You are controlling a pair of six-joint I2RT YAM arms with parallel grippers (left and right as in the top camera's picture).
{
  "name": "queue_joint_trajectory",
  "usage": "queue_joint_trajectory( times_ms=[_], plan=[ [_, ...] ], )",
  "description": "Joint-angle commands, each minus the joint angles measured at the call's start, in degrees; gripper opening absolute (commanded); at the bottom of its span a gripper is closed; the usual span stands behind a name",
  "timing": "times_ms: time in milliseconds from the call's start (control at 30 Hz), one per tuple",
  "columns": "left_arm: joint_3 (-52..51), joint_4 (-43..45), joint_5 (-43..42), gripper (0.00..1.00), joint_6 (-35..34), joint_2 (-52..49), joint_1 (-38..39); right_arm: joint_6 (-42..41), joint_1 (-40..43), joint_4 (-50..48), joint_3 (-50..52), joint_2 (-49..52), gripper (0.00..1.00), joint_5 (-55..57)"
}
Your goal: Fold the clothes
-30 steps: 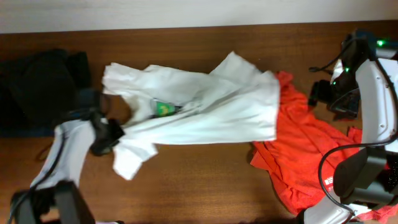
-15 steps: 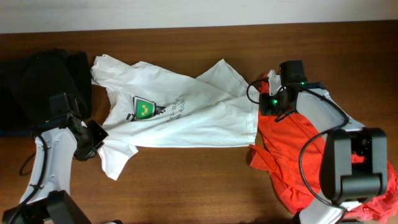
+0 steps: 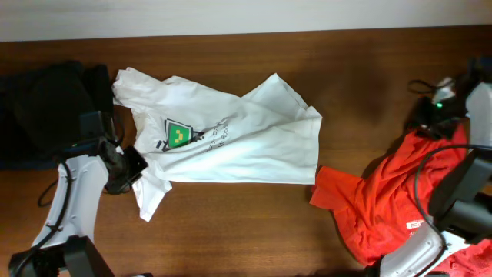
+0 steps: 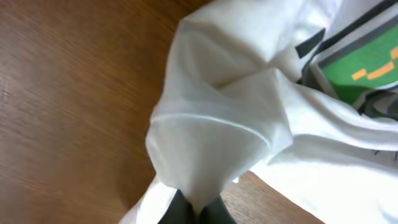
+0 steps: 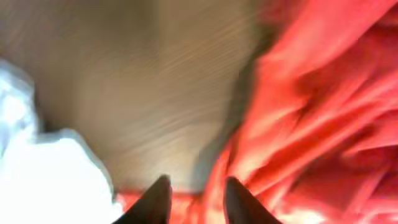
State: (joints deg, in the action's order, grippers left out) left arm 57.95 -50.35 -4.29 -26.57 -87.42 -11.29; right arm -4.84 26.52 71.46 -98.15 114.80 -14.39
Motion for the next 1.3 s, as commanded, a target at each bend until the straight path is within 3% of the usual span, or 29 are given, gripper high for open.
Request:
queue_joint_trajectory(
  times_ms=[0, 133, 233, 333, 433, 533, 633, 700, 800, 900, 1067, 1133, 1167, 1200, 1233, 1267],
  plan=[
    [0.0, 0.2, -0.4, 0.0, 1.0, 0.5, 0.4, 7.4, -11.0, 9.7, 0.0, -1.9, 0.45, -6.6],
    [0.0, 0.4, -0.4, 0.01, 1.0, 0.5, 0.4, 5.2, -23.8, 12.8, 10.8, -1.9, 0.45, -6.6],
    [0.0, 1.2, -0.4, 0.0, 1.4, 0.5, 0.4, -5.0, -28.4, 0.5, 29.3, -1.9, 0.41, -6.6],
    [0.0, 1.7, -0.4, 0.01, 1.4, 0.5, 0.4, -10.3, -27.5, -7.8, 39.8, -1.9, 0.41, -2.0],
    [0.0, 1.7, -0.4, 0.01, 1.5, 0.5, 0.4, -25.4, -15.4, -9.3, 40.4, -1.9, 0.39, 19.0],
    [0.0, 1.7, -0.4, 0.01, 1.5, 0.5, 0.4, -25.8, -0.4, -6.6, 32.0, -2.0, 0.39, 22.6],
    [0.0, 1.7, -0.4, 0.01, 1.4, 0.5, 0.4, -19.2, 1.7, -3.0, 23.8, -6.0, 0.41, 18.8],
    [0.0, 1.7, -0.4, 0.02, 1.4, 0.5, 0.4, -9.2, -2.4, -2.8, 22.3, -10.6, 0.46, 7.7],
    [0.0, 1.7, -0.4, 0.02, 1.4, 0.5, 0.4, -0.9, -13.8, 0.8, 22.4, -13.5, 0.68, -1.2],
    [0.0, 1.6, -0.4, 0.03, 1.5, 0.5, 0.4, -4.0, -27.3, -2.4, 27.7, -13.3, 0.72, -1.6],
    [0.0, 1.7, -0.4, 0.04, 1.5, 0.5, 0.4, -14.0, -39.4, -25.8, 40.5, -13.2, 0.72, -1.5],
    [0.0, 1.7, -0.4, 0.04, 1.5, 0.5, 0.4, -16.6, -42.4, -32.9, 43.2, -13.2, 0.78, 1.5],
    [0.0, 1.7, -0.4, 0.04, 1.5, 0.5, 0.4, -18.1, -43.2, -33.7, 43.6, -13.2, 0.75, 3.4],
    [0.0, 1.7, -0.4, 0.04, 1.5, 0.5, 0.4, -18.2, -43.4, -33.8, 43.6, -13.2, 0.54, 3.5],
    [0.0, 1.7, -0.4, 0.04, 1.9, 0.5, 0.4, -18.2, -43.4, -33.3, 43.6, -13.2, 0.06, 3.5],
    [0.0, 1.7, -0.4, 0.04, 1.9, 0.5, 0.4, -18.2, -43.2, -32.9, 43.6, -13.2, 0.04, 4.3]
  ],
)
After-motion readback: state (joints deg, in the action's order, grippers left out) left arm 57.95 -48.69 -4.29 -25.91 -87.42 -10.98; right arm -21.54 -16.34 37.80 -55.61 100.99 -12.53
